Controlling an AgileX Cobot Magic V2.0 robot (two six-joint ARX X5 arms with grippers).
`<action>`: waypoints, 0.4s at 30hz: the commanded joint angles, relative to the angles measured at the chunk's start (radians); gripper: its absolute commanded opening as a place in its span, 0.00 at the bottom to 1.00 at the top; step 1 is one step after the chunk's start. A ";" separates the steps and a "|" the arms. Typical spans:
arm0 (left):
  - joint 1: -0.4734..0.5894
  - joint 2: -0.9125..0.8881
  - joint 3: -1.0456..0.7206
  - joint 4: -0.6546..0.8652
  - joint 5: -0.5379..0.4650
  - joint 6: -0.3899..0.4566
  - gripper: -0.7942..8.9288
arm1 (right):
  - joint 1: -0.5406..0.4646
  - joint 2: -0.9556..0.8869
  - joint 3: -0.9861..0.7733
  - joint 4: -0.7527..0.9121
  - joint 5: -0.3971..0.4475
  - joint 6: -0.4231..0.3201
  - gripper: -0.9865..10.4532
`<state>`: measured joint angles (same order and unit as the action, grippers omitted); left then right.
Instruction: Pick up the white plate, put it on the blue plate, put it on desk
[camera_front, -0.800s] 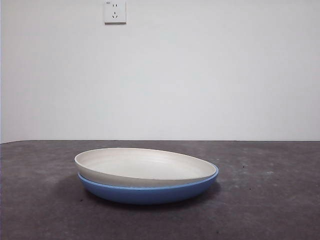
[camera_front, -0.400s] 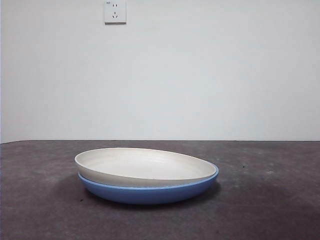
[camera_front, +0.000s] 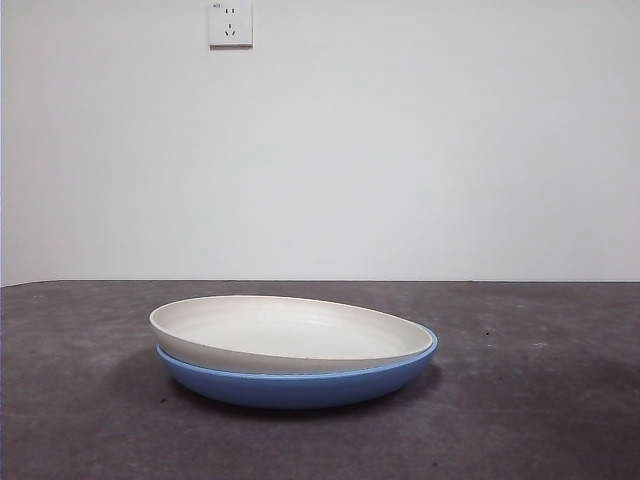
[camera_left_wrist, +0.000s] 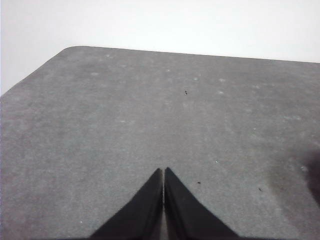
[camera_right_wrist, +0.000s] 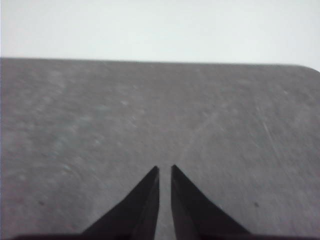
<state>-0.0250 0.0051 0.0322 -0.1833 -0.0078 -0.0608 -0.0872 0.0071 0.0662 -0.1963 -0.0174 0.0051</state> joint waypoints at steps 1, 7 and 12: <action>-0.002 -0.002 -0.021 -0.005 0.007 0.015 0.09 | -0.004 -0.003 -0.026 0.018 0.028 -0.006 0.12; -0.002 -0.002 -0.021 -0.005 0.007 0.015 0.09 | -0.002 -0.003 -0.056 0.024 0.038 -0.007 0.12; -0.002 -0.002 -0.021 -0.005 0.007 0.015 0.09 | 0.003 -0.003 -0.055 0.021 0.043 -0.006 0.12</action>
<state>-0.0250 0.0051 0.0322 -0.1833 -0.0074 -0.0608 -0.0849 0.0067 0.0212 -0.1783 0.0216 0.0036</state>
